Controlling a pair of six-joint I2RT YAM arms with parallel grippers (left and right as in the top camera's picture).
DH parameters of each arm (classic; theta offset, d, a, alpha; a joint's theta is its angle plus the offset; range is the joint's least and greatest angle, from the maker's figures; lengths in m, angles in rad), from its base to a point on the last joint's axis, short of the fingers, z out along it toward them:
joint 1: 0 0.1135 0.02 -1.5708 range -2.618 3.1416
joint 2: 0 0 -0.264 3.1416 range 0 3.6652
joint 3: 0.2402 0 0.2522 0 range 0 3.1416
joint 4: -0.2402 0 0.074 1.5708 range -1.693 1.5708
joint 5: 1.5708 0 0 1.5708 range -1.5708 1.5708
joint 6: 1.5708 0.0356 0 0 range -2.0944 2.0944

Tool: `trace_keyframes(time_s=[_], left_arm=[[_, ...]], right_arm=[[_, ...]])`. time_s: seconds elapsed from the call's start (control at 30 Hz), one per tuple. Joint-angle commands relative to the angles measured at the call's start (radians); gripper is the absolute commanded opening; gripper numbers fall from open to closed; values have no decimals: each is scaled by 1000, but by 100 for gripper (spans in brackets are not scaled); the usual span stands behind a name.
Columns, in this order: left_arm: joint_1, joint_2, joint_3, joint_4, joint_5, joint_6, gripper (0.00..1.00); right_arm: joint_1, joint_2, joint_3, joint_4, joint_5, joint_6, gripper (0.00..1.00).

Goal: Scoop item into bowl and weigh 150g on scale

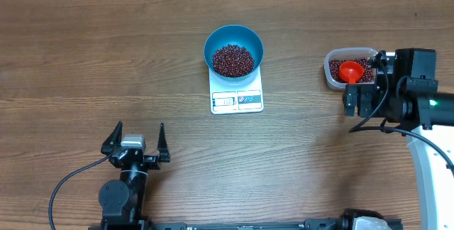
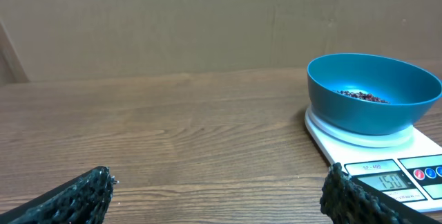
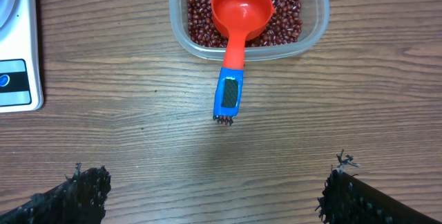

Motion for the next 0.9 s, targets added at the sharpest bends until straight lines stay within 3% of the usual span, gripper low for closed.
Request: trace_keyframes(time_s=[0.0,0.87], left_arm=[[5,-11,-3,-1,7,16,100],[5,-11,-3,-1,7,16,100]], right_arm=[[4,2,26,4,10,-4,100],[4,-1,26,19,10,-5,100]])
